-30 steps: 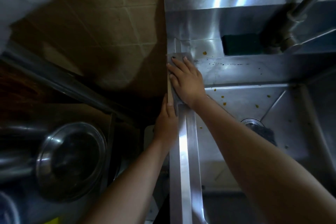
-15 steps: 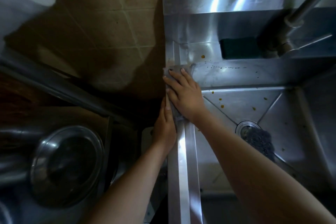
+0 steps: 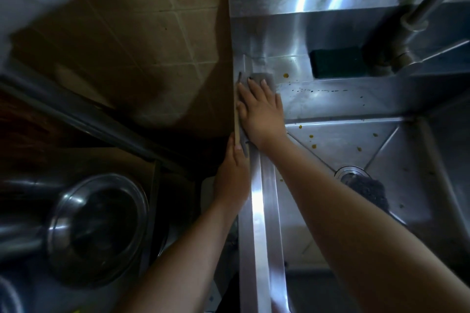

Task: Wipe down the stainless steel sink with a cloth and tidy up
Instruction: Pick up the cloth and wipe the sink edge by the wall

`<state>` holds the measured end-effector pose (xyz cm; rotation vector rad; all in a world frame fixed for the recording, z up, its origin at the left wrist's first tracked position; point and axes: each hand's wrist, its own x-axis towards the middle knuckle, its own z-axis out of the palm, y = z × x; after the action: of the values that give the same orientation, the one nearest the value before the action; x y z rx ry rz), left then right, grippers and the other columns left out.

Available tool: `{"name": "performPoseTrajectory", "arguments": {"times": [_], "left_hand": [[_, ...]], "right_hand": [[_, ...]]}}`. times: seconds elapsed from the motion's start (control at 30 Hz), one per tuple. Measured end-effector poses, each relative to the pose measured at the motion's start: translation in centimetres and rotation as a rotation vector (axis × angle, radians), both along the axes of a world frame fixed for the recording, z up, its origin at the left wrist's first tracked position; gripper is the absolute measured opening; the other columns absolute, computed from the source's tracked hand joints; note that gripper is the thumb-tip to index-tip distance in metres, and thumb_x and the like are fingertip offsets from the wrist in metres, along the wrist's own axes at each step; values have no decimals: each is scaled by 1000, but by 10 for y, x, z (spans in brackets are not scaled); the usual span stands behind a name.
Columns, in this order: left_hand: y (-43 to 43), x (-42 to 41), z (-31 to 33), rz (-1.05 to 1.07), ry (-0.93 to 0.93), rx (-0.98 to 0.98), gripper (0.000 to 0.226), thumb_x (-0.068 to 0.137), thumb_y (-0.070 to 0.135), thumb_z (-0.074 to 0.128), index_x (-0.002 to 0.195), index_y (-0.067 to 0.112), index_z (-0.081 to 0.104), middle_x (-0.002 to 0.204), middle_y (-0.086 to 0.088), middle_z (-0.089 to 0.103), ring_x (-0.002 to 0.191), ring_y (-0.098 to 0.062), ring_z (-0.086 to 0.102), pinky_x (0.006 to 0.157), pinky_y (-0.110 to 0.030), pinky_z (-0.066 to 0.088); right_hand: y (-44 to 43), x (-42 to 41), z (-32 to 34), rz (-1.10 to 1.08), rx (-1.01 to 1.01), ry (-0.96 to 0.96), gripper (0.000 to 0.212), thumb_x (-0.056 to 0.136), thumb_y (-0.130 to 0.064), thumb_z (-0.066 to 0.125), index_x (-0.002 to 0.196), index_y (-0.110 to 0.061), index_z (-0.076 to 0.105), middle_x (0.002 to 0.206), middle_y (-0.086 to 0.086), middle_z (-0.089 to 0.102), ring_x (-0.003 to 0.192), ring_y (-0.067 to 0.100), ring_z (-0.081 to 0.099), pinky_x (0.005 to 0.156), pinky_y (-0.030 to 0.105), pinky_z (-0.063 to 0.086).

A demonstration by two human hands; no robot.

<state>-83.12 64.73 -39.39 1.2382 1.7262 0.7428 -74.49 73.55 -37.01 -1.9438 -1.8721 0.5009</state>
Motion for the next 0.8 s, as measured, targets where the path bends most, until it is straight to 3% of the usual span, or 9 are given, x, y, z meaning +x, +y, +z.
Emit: {"name": "performPoseTrajectory", "arguments": {"times": [0.23, 0.4, 0.53, 0.7, 0.8], "left_hand": [[2, -3, 3, -39, -97, 10, 57, 88, 50, 18, 142, 34, 25, 145, 1, 38, 129, -17, 39, 99, -26, 25], [0, -4, 4, -45, -75, -31, 55, 89, 53, 21, 140, 37, 28, 138, 2, 46, 120, -14, 46, 90, -21, 29], [-2, -2, -2, -48, 130, -27, 44, 100, 35, 25, 143, 25, 28, 135, -9, 48, 108, -16, 50, 81, -10, 28], [-1, -1, 4, -3, -6, -72, 44, 99, 37, 23, 143, 29, 26, 140, -8, 42, 121, -27, 45, 85, -24, 29], [-3, -4, 7, -19, -28, -33, 46, 97, 42, 24, 141, 30, 31, 130, 1, 50, 118, -19, 47, 75, -6, 32]], "right_hand": [[-25, 4, -6, 64, -7, -3, 45, 99, -36, 31, 144, -28, 31, 155, 0, 23, 145, 21, 7, 115, 43, 1], [16, 11, -10, 89, -3, -2, 46, 99, -38, 28, 145, -29, 28, 155, 1, 22, 145, 23, 7, 115, 44, 3], [45, 15, -11, 116, 16, -64, 47, 100, -38, 27, 145, -27, 28, 155, 3, 23, 144, 24, 10, 115, 45, 6], [55, 19, -8, 157, 15, -91, 48, 100, -40, 24, 146, -27, 25, 156, 3, 20, 145, 25, 9, 115, 44, 3], [45, 19, -7, 154, 32, -75, 50, 99, -41, 28, 146, -25, 25, 155, 3, 21, 145, 24, 8, 115, 45, 5]]}}
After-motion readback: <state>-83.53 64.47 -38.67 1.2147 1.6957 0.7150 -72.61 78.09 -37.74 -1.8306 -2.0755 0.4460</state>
